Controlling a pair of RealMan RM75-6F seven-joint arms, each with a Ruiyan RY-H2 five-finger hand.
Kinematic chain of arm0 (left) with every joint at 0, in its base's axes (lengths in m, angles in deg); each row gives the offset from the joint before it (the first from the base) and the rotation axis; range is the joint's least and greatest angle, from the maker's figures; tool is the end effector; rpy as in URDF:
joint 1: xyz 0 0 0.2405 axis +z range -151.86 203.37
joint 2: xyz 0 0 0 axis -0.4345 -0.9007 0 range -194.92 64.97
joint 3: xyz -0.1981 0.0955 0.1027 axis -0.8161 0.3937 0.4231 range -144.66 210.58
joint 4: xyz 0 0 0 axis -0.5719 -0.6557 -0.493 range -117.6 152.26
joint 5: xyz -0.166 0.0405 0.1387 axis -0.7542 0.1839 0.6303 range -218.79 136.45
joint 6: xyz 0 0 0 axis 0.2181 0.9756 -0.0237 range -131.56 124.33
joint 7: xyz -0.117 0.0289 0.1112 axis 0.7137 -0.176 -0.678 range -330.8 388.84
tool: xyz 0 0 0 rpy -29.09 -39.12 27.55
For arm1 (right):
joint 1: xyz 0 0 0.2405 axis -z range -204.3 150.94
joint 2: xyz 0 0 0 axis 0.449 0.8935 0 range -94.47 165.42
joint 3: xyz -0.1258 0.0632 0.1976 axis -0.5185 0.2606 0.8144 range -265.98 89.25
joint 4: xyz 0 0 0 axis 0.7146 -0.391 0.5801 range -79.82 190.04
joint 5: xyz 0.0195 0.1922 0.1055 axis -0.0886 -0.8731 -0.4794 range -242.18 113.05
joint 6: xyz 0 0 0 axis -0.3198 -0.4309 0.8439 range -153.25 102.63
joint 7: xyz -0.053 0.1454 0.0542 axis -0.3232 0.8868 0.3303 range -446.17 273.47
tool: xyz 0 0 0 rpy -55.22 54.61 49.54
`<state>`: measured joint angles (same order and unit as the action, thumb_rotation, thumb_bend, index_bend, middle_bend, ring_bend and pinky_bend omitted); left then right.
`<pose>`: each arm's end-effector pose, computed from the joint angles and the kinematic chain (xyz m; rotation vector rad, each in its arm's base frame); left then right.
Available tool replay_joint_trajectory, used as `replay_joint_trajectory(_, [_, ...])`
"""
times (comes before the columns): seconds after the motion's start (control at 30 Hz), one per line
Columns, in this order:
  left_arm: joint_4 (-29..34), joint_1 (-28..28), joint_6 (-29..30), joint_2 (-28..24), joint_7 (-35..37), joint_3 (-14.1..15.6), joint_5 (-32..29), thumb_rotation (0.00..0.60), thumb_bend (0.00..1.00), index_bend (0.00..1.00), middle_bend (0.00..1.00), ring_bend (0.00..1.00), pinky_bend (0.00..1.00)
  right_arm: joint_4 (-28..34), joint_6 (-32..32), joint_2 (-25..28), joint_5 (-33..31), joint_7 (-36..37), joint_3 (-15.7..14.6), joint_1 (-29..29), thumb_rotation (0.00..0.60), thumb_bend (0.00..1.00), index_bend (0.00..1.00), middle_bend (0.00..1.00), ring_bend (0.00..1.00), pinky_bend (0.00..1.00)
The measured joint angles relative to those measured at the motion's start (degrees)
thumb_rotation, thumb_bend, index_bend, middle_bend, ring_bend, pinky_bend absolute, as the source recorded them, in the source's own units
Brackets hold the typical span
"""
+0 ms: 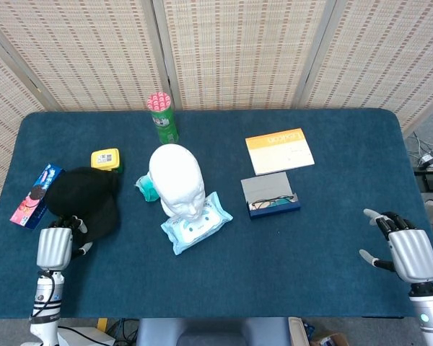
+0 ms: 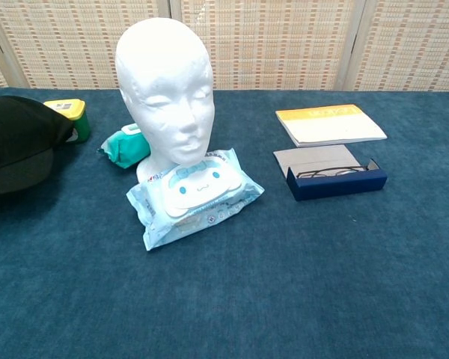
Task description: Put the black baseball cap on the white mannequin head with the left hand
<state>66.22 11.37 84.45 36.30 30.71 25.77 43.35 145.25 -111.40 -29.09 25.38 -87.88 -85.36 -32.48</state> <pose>-0.3113 0.2675 0.0264 -1.3346 -0.7035 -0.9961 -0.2949 -0.2064 0.1437 1.4569 -0.8043 0.9242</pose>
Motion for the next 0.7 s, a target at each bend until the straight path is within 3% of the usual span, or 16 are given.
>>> replay_joint_trajectory(0.33, [-1.0,-0.2,1.4,0.0,2.3,-1.8,-1.0,0.6,0.05,0.57,0.48,0.32,0.49,0.0,-0.1,0.0,0.1,0.2,0.0,0.0,0.6,0.0,0.24,0.4,0.26,0.4])
replay_joint_trajectory(0.7, [-0.6,-0.2,1.8,-0.5,3.6,-2.2,-1.3,0.6,0.22,0.57,0.48,0.32,0.49,0.1,-0.2,0.0,0.0,0.2,0.1,0.1,0.6,0.0,0.24,0.4,0.26,0.4])
